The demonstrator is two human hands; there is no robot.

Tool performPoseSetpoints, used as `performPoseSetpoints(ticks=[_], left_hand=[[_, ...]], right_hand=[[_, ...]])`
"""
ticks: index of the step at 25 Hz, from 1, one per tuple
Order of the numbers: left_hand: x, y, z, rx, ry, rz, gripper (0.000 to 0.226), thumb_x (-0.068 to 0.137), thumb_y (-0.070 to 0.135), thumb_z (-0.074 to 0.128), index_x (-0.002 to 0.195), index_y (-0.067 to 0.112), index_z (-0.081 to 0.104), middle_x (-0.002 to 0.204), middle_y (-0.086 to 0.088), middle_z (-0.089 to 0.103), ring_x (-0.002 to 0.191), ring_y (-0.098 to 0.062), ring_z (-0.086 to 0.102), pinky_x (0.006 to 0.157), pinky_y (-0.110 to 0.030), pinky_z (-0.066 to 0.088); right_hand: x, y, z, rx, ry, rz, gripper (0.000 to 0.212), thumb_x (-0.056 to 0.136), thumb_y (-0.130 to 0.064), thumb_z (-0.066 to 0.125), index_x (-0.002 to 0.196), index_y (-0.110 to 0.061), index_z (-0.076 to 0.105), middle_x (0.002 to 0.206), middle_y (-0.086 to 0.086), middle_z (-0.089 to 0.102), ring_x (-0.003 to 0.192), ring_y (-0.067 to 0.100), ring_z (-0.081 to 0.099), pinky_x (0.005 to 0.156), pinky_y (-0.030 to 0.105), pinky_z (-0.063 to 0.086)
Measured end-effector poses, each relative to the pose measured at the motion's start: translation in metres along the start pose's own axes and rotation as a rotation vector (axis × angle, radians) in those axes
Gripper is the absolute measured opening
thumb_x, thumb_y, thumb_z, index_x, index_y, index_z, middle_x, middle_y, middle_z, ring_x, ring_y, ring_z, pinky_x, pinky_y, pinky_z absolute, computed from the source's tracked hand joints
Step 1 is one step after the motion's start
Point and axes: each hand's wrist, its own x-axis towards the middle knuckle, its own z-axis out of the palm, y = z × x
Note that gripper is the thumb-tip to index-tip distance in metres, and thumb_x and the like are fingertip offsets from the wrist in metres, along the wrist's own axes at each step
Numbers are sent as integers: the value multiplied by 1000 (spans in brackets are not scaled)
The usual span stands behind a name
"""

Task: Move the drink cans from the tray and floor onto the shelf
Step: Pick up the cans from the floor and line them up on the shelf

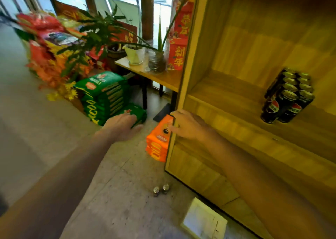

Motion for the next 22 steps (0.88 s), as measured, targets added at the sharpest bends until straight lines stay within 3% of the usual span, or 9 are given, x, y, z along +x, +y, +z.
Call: performPoseSetpoints(ticks=[4,7,12,16,22], left_hand=[[-16,-24,46,-51,-111,-156,52,95,61,43,119,18,58,120,-9,64,113,-32,62,87,-42,53],[-18,-17,98,-126,-172,-200,58,94,62,43,128,18,57,131,-9,62,120,-31,60,97,-44,51],[-36,20,218,-170,-348,-172,55,95,62,42,127,20,56,124,-6,64,112,-26,63,92,-42,54],[-41,34,327,-201,-489,-144,57,95,63,40,127,19,55,122,-5,65,109,-24,63,91,-40,55],[-15,34,517,-194,-520,-100,60,96,65,35,127,19,55,123,-6,66,111,-25,63,92,-42,54]], right_hand=[[35,-22,39,-21,-59,-156,58,91,-55,54,137,-20,48,137,8,51,124,30,52,94,46,49],[48,-7,95,-10,-109,-186,48,88,-53,55,124,-20,54,127,7,54,117,32,57,86,45,51],[21,45,226,15,-327,-91,44,88,-52,59,122,-23,56,125,4,54,117,28,57,80,33,45],[-3,78,324,58,-495,-9,60,93,-51,56,142,-18,45,141,10,49,128,32,51,95,42,47],[-5,125,507,68,-556,33,60,91,-50,55,141,-19,44,141,11,50,124,33,53,93,42,50]])
